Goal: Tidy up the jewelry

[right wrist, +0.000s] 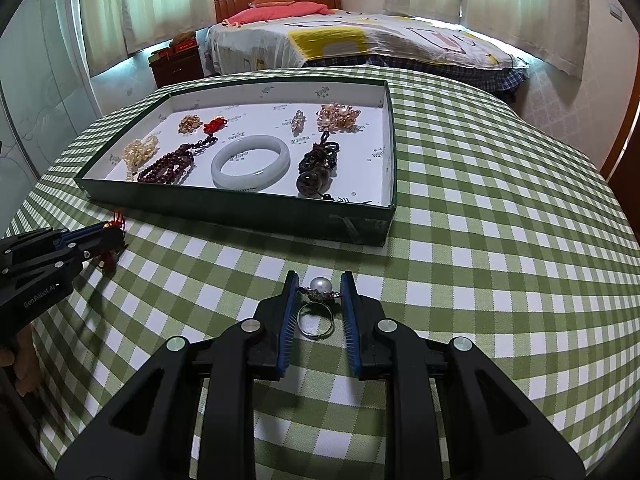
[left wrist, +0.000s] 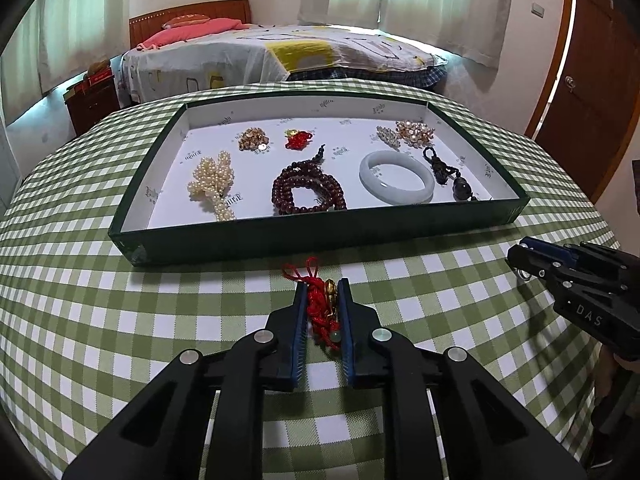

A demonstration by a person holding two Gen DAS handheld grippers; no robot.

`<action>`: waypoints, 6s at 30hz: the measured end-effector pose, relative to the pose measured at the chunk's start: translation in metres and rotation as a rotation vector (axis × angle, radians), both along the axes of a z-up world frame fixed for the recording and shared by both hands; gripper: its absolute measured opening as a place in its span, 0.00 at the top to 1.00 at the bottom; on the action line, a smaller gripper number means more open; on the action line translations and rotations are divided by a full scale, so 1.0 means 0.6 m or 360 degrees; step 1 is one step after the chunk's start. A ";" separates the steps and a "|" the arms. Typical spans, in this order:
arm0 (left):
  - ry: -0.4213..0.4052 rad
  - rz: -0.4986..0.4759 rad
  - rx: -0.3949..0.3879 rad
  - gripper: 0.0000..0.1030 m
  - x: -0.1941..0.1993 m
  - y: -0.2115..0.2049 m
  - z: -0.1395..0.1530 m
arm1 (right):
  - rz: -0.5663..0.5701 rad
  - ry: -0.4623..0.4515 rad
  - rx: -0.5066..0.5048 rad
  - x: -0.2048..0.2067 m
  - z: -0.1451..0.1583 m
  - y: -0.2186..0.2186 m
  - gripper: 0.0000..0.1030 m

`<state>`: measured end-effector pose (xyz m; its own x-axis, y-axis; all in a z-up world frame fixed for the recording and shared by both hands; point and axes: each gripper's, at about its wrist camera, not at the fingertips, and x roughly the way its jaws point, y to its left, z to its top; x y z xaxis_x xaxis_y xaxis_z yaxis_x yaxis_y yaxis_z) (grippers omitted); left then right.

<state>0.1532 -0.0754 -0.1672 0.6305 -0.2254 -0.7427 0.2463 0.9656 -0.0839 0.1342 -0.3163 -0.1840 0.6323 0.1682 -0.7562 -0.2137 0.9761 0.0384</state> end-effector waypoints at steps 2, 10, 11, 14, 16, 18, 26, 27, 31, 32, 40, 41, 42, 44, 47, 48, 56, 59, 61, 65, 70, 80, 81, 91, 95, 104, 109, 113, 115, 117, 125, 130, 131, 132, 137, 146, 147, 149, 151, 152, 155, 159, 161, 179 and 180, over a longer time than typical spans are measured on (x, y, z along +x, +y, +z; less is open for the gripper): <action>-0.0006 -0.0001 -0.0003 0.85 -0.001 0.000 0.003 | 0.0006 -0.0002 -0.0004 -0.001 0.001 0.003 0.79; -0.0023 0.0008 -0.0013 0.85 -0.003 0.007 0.014 | 0.0022 -0.0014 -0.0013 -0.005 0.011 0.012 0.79; -0.0026 0.0012 -0.0017 0.85 -0.003 0.009 0.016 | 0.0024 -0.0016 -0.0015 -0.005 0.012 0.014 0.79; -0.0031 0.0019 -0.0023 0.85 -0.005 0.012 0.021 | 0.0034 -0.0023 -0.0020 -0.006 0.017 0.021 0.79; -0.0035 0.0021 -0.0026 0.85 -0.006 0.014 0.023 | 0.0041 -0.0026 -0.0024 -0.007 0.020 0.027 0.79; -0.0041 0.0023 -0.0031 0.85 -0.008 0.016 0.026 | 0.0048 -0.0034 -0.0031 -0.008 0.024 0.033 0.79; -0.0072 0.0044 -0.0046 0.85 -0.015 0.033 0.039 | 0.0063 -0.0060 -0.0044 -0.013 0.037 0.059 0.79; -0.0074 0.0048 -0.0047 0.85 -0.016 0.035 0.041 | 0.0064 -0.0063 -0.0042 -0.014 0.039 0.061 0.79; -0.0095 0.0068 -0.0049 0.85 -0.019 0.048 0.052 | 0.0074 -0.0078 -0.0035 -0.014 0.047 0.080 0.79; -0.0103 0.0072 -0.0051 0.85 -0.019 0.051 0.055 | 0.0076 -0.0082 -0.0034 -0.014 0.049 0.084 0.79; -0.0183 0.0087 -0.0074 0.85 -0.012 0.066 0.087 | 0.0074 -0.0155 0.0022 -0.011 0.079 0.120 0.79; -0.0191 0.0087 -0.0074 0.85 -0.011 0.067 0.089 | 0.0077 -0.0165 0.0027 -0.010 0.084 0.124 0.79; -0.0207 0.0089 -0.0076 0.85 -0.010 0.069 0.095 | 0.0082 -0.0180 0.0026 -0.009 0.090 0.129 0.79; -0.0223 0.0091 -0.0083 0.85 -0.006 0.072 0.102 | 0.0090 -0.0202 0.0020 -0.007 0.099 0.133 0.79; -0.0253 0.0109 -0.0098 0.85 0.004 0.080 0.115 | 0.0098 -0.0238 0.0023 0.000 0.114 0.140 0.79; -0.0259 0.0112 -0.0099 0.85 0.006 0.082 0.117 | 0.0098 -0.0251 0.0028 0.004 0.119 0.141 0.79; -0.0314 0.0145 -0.0110 0.85 0.053 0.095 0.139 | 0.0103 -0.0319 0.0054 0.050 0.149 0.146 0.79; -0.0344 0.0143 -0.0102 0.85 0.073 0.091 0.146 | 0.0109 -0.0346 0.0056 0.076 0.158 0.153 0.79; -0.0360 0.0138 -0.0090 0.85 0.086 0.089 0.149 | 0.0113 -0.0355 0.0061 0.095 0.162 0.155 0.79; -0.0371 0.0148 -0.0090 0.85 0.127 0.087 0.152 | 0.0108 -0.0373 0.0086 0.137 0.169 0.160 0.79; -0.0371 0.0167 -0.0078 0.85 0.171 0.084 0.150 | 0.0098 -0.0377 0.0098 0.184 0.167 0.162 0.79; -0.0097 0.0182 -0.0035 0.85 0.257 0.086 0.075 | 0.0070 -0.0167 0.0086 0.273 0.093 0.161 0.79; -0.0074 0.0187 -0.0033 0.85 0.260 0.088 0.068 | 0.0067 -0.0149 0.0085 0.276 0.089 0.162 0.79; 0.0092 0.0219 0.0002 0.85 0.278 0.088 0.032 | 0.0062 0.0009 0.0058 0.305 0.050 0.169 0.79; 0.0145 0.0230 0.0006 0.85 0.285 0.088 0.026 | 0.0070 0.0056 0.0040 0.312 0.043 0.173 0.79; 0.0191 0.0192 0.0049 0.84 0.298 0.078 0.021 | 0.0072 0.0163 0.0020 0.325 0.032 0.178 0.79; 0.0198 0.0190 0.0064 0.84 0.297 0.075 0.021 | 0.0079 0.0177 0.0009 0.326 0.030 0.180 0.79; 0.0188 0.0185 0.0087 0.83 0.299 0.069 0.021 | 0.0074 0.0172 0.0011 0.327 0.030 0.181 0.79; 0.0186 0.0181 0.0096 0.83 0.298 0.066 0.021 | 0.0073 0.0173 0.0016 0.328 0.031 0.180 0.79; 0.0189 0.0182 0.0099 0.83 0.298 0.065 0.020 | 0.0073 0.0171 0.0015 0.328 0.031 0.180 0.78; 0.0165 0.0182 0.0093 0.57 0.296 0.063 0.025 | 0.0058 0.0147 0.0035 0.324 0.035 0.173 0.66; 0.0155 0.0176 0.0114 0.49 0.296 0.059 0.026 | 0.0050 0.0132 0.0043 0.322 0.038 0.170 0.59; 0.0151 0.0179 0.0113 0.48 0.296 0.060 0.027 | 0.0045 0.0125 0.0046 0.321 0.039 0.169 0.58; 0.0148 0.0181 0.0111 0.45 0.295 0.060 0.027 | 0.0043 0.0120 0.0047 0.320 0.040 0.169 0.56; 0.0126 0.0177 0.0088 0.40 0.290 0.064 0.031 | 0.0026 0.0087 0.0058 0.311 0.046 0.164 0.48; -0.0065 0.0146 0.0080 0.29 0.250 0.062 0.053 | -0.0040 -0.0001 0.0089 0.283 0.053 0.144 0.33; -0.0089 0.0147 0.0079 0.29 0.244 0.062 0.055 | -0.0050 -0.0024 0.0092 0.275 0.057 0.141 0.31; -0.0139 0.0161 0.0070 0.27 0.226 0.063 0.063 | -0.0078 -0.0059 0.0107 0.257 0.063 0.133 0.29; -0.0164 0.0171 0.0050 0.27 0.210 0.068 0.069 | -0.0095 -0.0076 0.0124 0.239 0.067 0.127 0.26; -0.0179 0.0185 0.0043 0.26 0.196 0.071 0.073 | -0.0104 -0.0087 0.0121 0.227 0.069 0.125 0.26; -0.0198 0.0214 0.0065 0.24 0.173 0.074 0.082 | -0.0117 -0.0116 0.0101 0.197 0.078 0.121 0.25; -0.0217 0.0255 0.0073 0.23 0.132 0.086 0.103 | -0.0142 -0.0151 0.0078 0.152 0.098 0.116 0.24; -0.0229 0.0285 0.0079 0.21 0.110 0.090 0.118 | -0.0151 -0.0179 0.0080 0.125 0.113 0.114 0.24; -0.0439 0.0392 0.0084 0.19 -0.074 0.125 0.242 | -0.0116 -0.0473 0.0047 -0.075 0.257 0.117 0.19; -0.0448 0.0400 0.0082 0.19 -0.081 0.128 0.247 | -0.0111 -0.0492 0.0049 -0.087 0.265 0.117 0.19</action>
<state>0.1047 0.0016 -0.0189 0.8423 -0.0048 -0.5390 0.0079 1.0000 0.0034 0.0819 -0.2459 -0.0249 0.8423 0.1363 -0.5215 -0.1526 0.9882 0.0117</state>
